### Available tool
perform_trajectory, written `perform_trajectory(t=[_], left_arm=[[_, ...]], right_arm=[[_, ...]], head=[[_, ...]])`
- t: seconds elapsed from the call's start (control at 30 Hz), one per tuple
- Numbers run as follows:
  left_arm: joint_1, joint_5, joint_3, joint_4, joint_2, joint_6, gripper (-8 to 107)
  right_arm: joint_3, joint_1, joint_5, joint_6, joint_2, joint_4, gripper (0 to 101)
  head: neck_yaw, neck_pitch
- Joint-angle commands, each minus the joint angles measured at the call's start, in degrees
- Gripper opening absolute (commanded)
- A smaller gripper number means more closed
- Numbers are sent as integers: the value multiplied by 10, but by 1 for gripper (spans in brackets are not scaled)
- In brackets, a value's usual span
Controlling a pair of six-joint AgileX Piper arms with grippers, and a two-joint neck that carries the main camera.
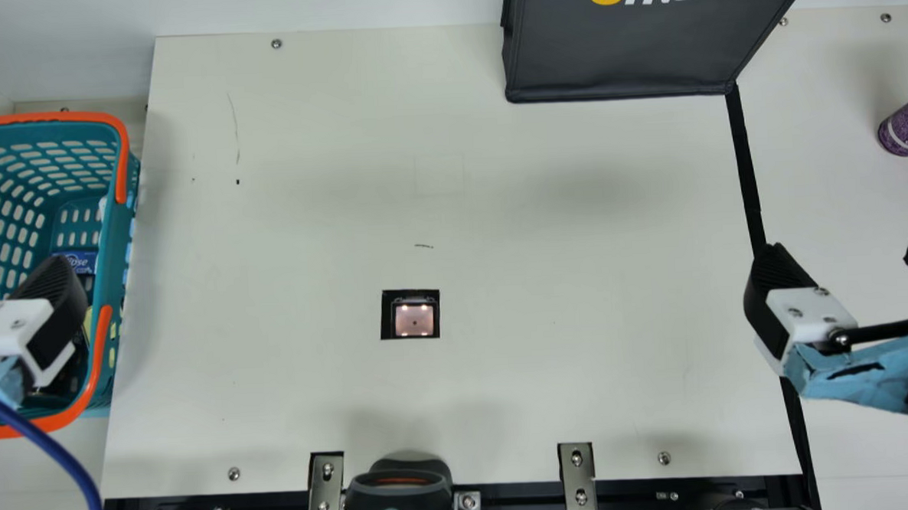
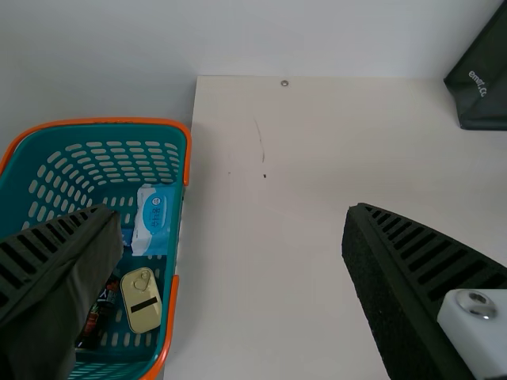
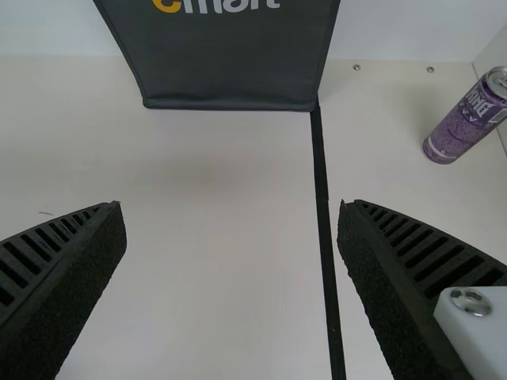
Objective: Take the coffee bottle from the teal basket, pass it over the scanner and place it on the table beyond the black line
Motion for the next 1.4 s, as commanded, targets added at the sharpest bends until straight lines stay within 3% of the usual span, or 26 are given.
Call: perform_trajectory(t=[0.0, 0.47, 1.37], left_arm=[[0, 0, 0, 0, 0, 0, 90], [0, 0, 0, 0, 0, 0, 90], [0, 0, 0, 0, 0, 0, 90]], right_arm=[[0, 0, 0, 0, 0, 0, 95], [0, 0, -1, 0, 0, 0, 95], [0, 0, -1, 0, 0, 0, 95]], head=[[14, -17], [201, -17], [201, -17]])
